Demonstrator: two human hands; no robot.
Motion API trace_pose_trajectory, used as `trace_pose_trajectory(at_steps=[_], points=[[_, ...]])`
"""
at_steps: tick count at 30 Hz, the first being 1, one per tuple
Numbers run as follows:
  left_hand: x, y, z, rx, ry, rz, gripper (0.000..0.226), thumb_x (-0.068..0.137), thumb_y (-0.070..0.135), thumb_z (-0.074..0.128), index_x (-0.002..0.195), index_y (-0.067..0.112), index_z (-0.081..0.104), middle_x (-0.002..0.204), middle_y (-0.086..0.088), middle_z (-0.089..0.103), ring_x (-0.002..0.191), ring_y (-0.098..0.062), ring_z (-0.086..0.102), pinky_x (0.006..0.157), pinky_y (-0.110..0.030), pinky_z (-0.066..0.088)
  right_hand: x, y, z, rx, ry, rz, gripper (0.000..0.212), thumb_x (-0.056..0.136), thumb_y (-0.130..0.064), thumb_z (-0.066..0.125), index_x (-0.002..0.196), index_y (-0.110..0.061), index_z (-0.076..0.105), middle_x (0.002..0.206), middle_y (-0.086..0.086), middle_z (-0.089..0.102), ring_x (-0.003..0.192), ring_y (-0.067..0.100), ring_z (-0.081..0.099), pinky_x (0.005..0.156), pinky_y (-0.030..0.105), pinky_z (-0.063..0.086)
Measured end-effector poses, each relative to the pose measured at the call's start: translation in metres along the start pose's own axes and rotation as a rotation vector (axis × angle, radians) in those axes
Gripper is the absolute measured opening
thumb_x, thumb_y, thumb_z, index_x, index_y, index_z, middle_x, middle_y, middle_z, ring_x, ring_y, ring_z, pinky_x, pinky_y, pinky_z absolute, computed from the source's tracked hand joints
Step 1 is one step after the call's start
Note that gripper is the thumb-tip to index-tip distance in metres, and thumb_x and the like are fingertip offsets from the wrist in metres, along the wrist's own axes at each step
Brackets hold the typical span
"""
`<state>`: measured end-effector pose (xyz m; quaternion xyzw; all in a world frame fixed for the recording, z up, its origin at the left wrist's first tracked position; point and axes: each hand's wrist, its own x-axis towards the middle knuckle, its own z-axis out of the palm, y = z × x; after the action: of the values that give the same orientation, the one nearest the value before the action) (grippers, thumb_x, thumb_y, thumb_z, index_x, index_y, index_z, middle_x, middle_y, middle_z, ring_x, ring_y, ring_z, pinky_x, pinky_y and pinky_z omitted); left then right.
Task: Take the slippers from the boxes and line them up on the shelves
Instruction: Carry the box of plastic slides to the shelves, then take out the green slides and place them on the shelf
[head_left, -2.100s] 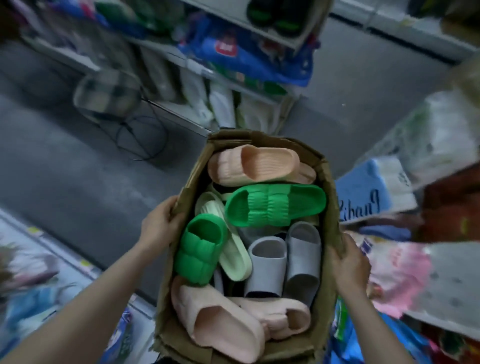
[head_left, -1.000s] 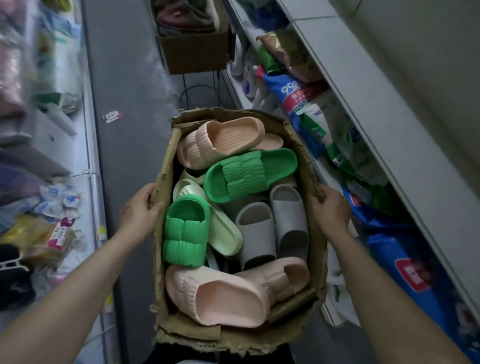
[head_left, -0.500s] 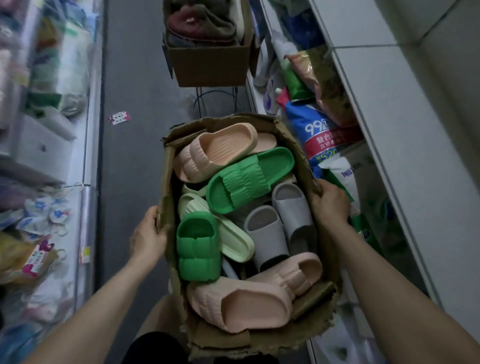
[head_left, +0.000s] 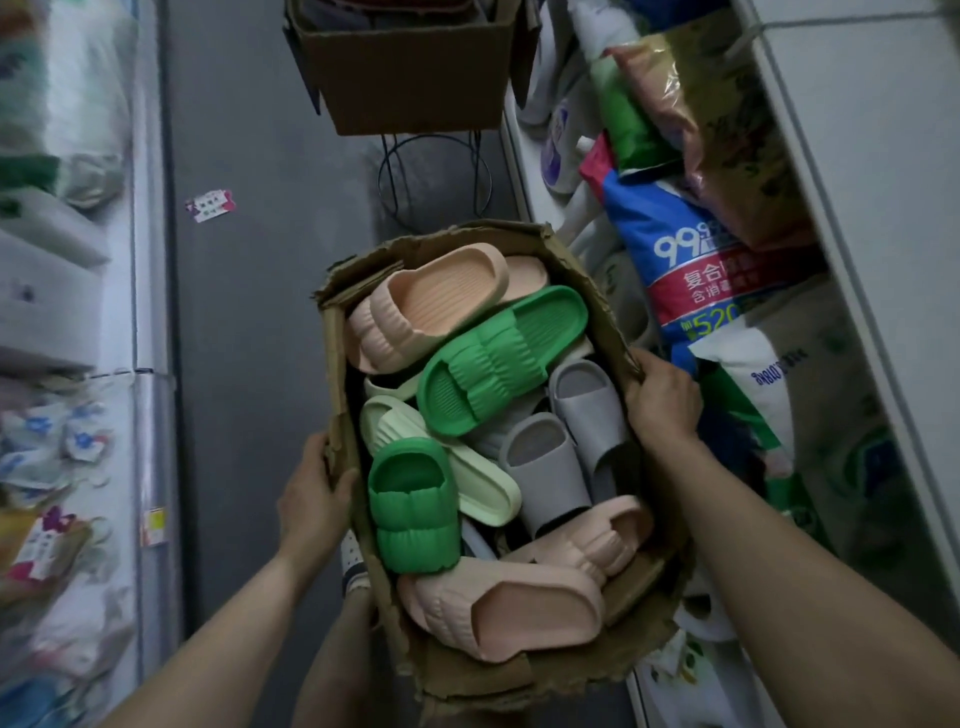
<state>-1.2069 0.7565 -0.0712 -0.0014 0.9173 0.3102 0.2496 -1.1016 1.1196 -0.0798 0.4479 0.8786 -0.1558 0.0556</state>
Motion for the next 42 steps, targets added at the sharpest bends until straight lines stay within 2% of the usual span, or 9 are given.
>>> trace_pose_trajectory(at_steps=[11,19,23,25,29,34,38,40,42], points=[[0.007,-0.007,-0.008,0.016,-0.004,-0.001,0.041,0.086,0.014,0.064,0.123,0.024,0.050,0.109,-0.005,0.067,0.095,-0.028,0.063,0.079,-0.041,0.049,0.001,-0.012,-0.001,0.067,0.055,0.021,0.038,0.087,-0.009,0.058,0.121,-0.026,0.068,0.109,0.018,0.069,0.100,0.043,0.060,0.079,0.044,0.046],[0.007,-0.006,-0.012,0.119,-0.172,-0.043,0.049,0.087,0.012,0.062,0.134,0.016,0.044,0.116,-0.012,0.064,0.099,-0.033,0.062,0.072,-0.034,0.040,-0.003,0.000,-0.003,-0.022,-0.106,0.068,0.042,0.093,-0.008,0.050,0.133,-0.021,0.057,0.118,0.026,0.064,0.109,0.045,0.057,0.087,0.044,0.046],[0.008,0.013,-0.019,0.119,-0.157,-0.004,0.047,0.079,0.028,0.058,0.124,0.021,0.047,0.114,-0.009,0.062,0.104,-0.034,0.059,0.078,-0.041,0.047,-0.015,0.004,-0.014,0.079,-0.184,0.037,0.050,0.093,-0.009,0.051,0.142,-0.019,0.047,0.126,0.023,0.060,0.114,0.043,0.055,0.091,0.044,0.044],[0.011,0.027,-0.020,0.166,-0.092,0.103,0.053,0.079,0.019,0.058,0.129,0.016,0.044,0.119,-0.013,0.055,0.112,-0.035,0.050,0.087,-0.047,0.046,-0.028,0.005,-0.022,0.119,-0.160,0.020,0.052,0.091,-0.008,0.053,0.142,-0.018,0.047,0.129,0.021,0.059,0.115,0.042,0.055,0.091,0.044,0.045],[0.023,0.075,-0.019,0.297,-0.012,0.499,0.062,0.080,0.005,0.064,0.138,0.015,0.041,0.132,-0.012,0.046,0.120,-0.031,0.043,0.099,-0.045,0.042,-0.073,0.004,-0.028,0.197,-0.079,-0.008,0.049,0.090,-0.005,0.055,0.138,-0.012,0.052,0.132,0.018,0.057,0.117,0.038,0.055,0.094,0.044,0.044],[0.066,0.139,0.010,0.563,-0.198,0.981,0.063,0.085,0.011,0.061,0.144,0.017,0.039,0.147,-0.015,0.037,0.131,-0.034,0.038,0.105,-0.047,0.039,-0.144,-0.011,-0.006,0.271,-0.119,0.076,0.038,0.094,-0.005,0.053,0.131,-0.012,0.061,0.129,0.009,0.062,0.115,0.029,0.058,0.094,0.040,0.048],[0.100,0.182,0.034,0.914,-0.433,1.193,0.063,0.096,0.027,0.049,0.151,0.014,0.021,0.156,-0.012,0.024,0.144,-0.033,0.017,0.118,-0.036,0.009,-0.192,-0.043,0.027,0.324,-0.178,0.161,0.032,0.093,-0.008,0.054,0.123,-0.016,0.066,0.119,0.004,0.067,0.109,0.023,0.061,0.089,0.034,0.049],[0.112,0.196,0.036,1.050,-0.457,1.263,0.060,0.096,0.032,0.048,0.150,0.016,0.026,0.150,-0.011,0.033,0.139,-0.030,0.027,0.115,-0.034,0.016,-0.211,-0.063,0.042,0.318,-0.169,0.242,0.029,0.092,-0.009,0.056,0.118,-0.014,0.069,0.114,0.004,0.069,0.106,0.025,0.063,0.085,0.033,0.047],[0.117,0.204,0.031,1.114,-0.456,1.393,0.049,0.093,0.035,0.052,0.138,0.019,0.045,0.132,-0.009,0.048,0.122,-0.029,0.042,0.106,-0.034,0.025,-0.228,-0.084,0.053,0.304,-0.150,0.273,0.027,0.090,-0.011,0.053,0.110,-0.010,0.071,0.106,0.009,0.071,0.099,0.029,0.064,0.082,0.036,0.048]])
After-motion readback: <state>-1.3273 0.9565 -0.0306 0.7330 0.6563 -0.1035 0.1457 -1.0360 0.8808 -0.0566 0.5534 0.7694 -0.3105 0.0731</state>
